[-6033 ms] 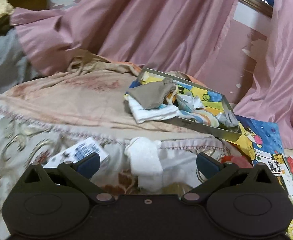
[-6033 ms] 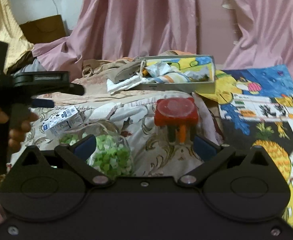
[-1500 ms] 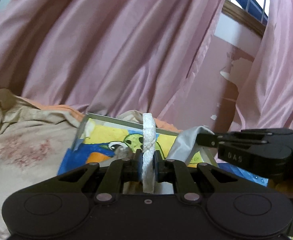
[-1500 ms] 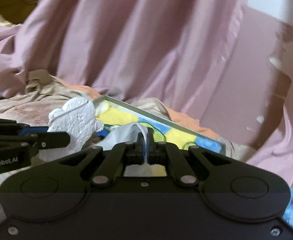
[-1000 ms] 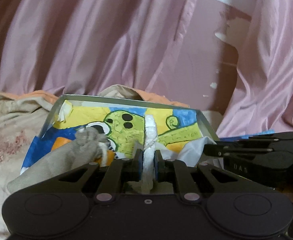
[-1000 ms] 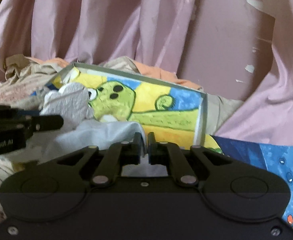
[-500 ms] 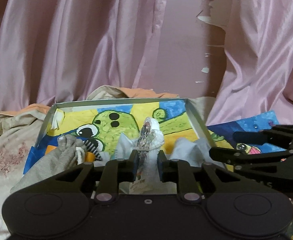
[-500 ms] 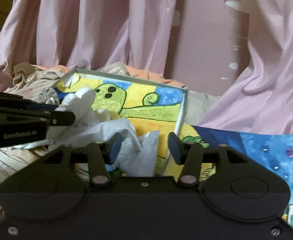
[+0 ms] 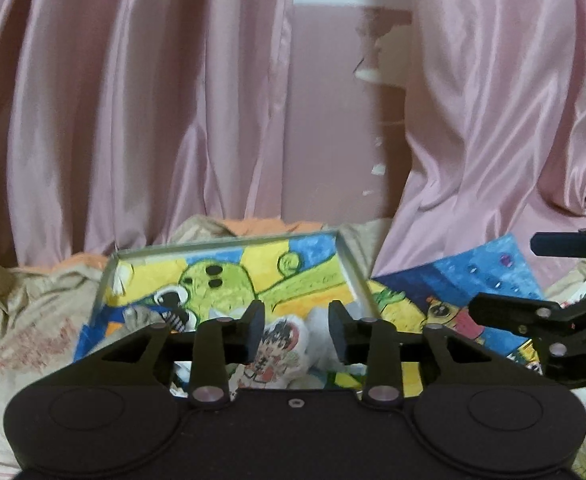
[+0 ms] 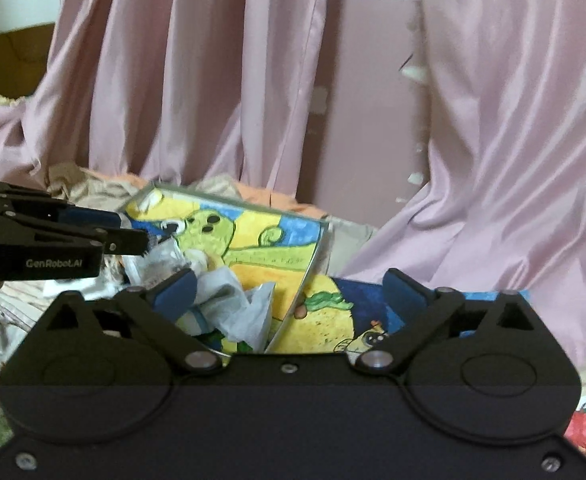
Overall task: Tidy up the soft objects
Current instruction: 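Open the left tool over the frog tray while the right tool releases its cloth there, then withdraw both open tools up and away from the tray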
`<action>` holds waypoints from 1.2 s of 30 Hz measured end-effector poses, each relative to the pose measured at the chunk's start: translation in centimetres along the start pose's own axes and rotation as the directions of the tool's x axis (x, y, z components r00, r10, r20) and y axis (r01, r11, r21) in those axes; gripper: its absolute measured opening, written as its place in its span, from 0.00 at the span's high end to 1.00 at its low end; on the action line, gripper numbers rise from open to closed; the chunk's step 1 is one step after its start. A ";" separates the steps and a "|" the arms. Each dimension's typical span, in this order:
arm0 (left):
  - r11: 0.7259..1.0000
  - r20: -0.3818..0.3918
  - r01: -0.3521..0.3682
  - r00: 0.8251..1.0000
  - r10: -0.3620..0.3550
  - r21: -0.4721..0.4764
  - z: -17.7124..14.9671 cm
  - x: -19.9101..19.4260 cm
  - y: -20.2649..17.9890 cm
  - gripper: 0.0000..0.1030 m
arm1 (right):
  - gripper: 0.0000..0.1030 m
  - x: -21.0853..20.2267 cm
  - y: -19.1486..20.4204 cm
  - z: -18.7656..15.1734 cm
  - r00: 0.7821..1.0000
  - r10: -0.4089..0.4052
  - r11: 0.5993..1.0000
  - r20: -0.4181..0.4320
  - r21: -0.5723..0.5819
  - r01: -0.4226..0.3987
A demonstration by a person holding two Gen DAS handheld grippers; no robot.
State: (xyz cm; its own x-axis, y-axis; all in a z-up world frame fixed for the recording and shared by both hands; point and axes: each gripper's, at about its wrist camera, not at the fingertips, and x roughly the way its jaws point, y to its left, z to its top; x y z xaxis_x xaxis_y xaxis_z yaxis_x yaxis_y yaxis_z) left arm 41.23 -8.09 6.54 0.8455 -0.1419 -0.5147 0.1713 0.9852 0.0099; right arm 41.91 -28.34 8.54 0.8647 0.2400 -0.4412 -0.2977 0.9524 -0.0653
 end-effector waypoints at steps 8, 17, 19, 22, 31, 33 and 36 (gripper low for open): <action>1.000 0.088 -0.023 0.996 0.022 0.011 1.7 -6.7 -1.1 0.37 | 0.01 -7.6 -0.8 0.7 0.997 0.019 0.999 0.076 0.033 -0.022; 0.999 0.185 -0.044 0.982 0.043 0.003 1.6 -15.1 -1.7 0.18 | 0.01 -15.6 0.3 0.7 0.987 0.048 0.998 0.156 0.035 -0.054; 0.999 0.203 -0.048 0.978 0.045 0.008 1.3 -16.8 -1.9 0.15 | 0.00 -17.1 0.7 0.6 0.983 0.055 0.997 0.173 0.038 -0.063; 0.999 0.232 -0.053 0.971 0.050 0.007 0.8 -19.3 -2.2 0.12 | 0.00 -19.4 1.2 0.5 0.978 0.064 0.996 0.200 0.045 -0.074; 0.996 0.331 -0.072 0.939 0.088 -0.061 -2.5 -25.9 -3.0 0.04 | 0.00 -24.9 1.5 -0.9 0.957 0.061 0.990 0.283 0.106 -0.095; 0.994 0.356 -0.062 0.930 0.089 -0.086 -3.4 -27.2 -3.1 0.04 | 0.00 -25.9 1.6 -1.5 0.956 0.055 0.987 0.289 0.129 -0.096; 0.991 0.372 -0.041 0.924 0.086 -0.126 -4.7 -28.6 -3.2 0.03 | 0.00 -27.2 1.9 -2.6 0.959 0.037 0.987 0.280 0.141 -0.079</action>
State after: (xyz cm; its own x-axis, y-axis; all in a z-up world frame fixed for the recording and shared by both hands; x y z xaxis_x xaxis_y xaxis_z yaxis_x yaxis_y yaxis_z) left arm 14.12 -6.70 17.24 0.9843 -0.0826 -0.1559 0.0712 0.9944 -0.0776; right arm 16.80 -33.54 18.07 0.9317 0.3183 -0.1752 -0.3055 0.9473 0.0967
